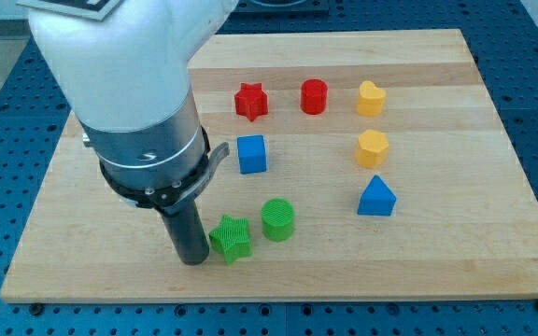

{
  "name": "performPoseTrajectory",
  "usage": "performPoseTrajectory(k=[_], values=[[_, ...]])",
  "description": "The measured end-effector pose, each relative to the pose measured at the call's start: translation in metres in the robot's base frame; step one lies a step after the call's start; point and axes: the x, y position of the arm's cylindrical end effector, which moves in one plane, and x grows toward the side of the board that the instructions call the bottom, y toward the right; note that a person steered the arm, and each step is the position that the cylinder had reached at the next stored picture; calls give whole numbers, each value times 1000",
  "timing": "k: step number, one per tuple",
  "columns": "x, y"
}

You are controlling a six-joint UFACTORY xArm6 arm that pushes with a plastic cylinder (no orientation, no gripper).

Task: Push the green star slightly to the top

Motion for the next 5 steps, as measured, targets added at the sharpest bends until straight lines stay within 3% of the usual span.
performPoseTrajectory(k=[1,2,5], values=[[-13,0],[-57,0],[-49,31]])
